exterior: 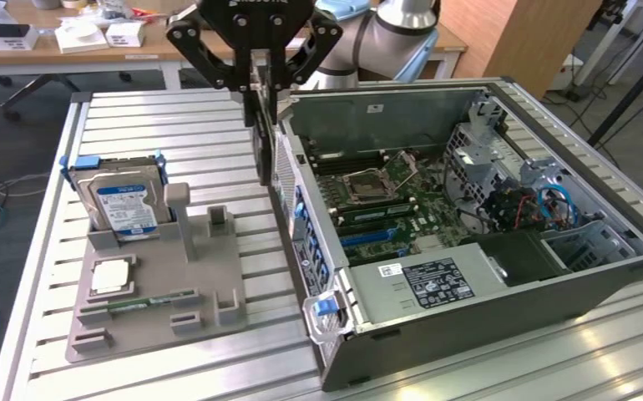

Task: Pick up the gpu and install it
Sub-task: 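Pick up the gpu and move the gpu toward the slot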

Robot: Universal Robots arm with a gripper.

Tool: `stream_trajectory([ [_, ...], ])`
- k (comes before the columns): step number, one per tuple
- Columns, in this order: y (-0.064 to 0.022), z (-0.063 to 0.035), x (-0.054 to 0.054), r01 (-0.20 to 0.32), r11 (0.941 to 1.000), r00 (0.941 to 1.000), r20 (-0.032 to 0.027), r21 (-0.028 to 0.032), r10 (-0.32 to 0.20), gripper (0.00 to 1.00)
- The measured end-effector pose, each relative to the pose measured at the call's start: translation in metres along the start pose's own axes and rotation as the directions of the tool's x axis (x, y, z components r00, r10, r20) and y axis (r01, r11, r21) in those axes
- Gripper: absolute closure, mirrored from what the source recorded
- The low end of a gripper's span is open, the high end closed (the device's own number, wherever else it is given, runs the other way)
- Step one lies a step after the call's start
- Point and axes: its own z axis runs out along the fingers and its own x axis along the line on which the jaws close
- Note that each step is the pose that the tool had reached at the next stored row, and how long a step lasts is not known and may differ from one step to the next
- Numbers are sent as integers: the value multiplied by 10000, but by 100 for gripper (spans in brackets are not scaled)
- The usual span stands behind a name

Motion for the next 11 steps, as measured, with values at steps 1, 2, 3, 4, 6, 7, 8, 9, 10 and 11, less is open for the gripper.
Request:
stream_trajectory([
  [1, 1, 1, -34, -1, 10000, 10000, 0, -3, 1, 74],
  [2, 3, 2, -67, -2, 10000, 10000, 0, -6, 2, 74],
  [3, 4, 3, -101, -2, 10000, 10000, 0, -8, 2, 74],
  [4, 5, 4, -135, -1, 10000, 10000, 0, -11, 1, 74],
  [6, 7, 5, -206, 0, 10000, 10000, -1, -14, 0, 74],
  [7, 8, 6, -240, -1, 10000, 10000, -1, -16, 1, 74],
  [8, 9, 7, -277, -2, 10000, 10000, -1, -17, 2, 74],
  [9, 11, 8, -312, -2, 10000, 10000, -1, -20, 2, 74],
  [10, 12, 9, -348, -1, 10000, 10000, 0, -22, 1, 74],
  [11, 13, 10, -384, -1, 10000, 10000, 0, -25, 1, 74],
])
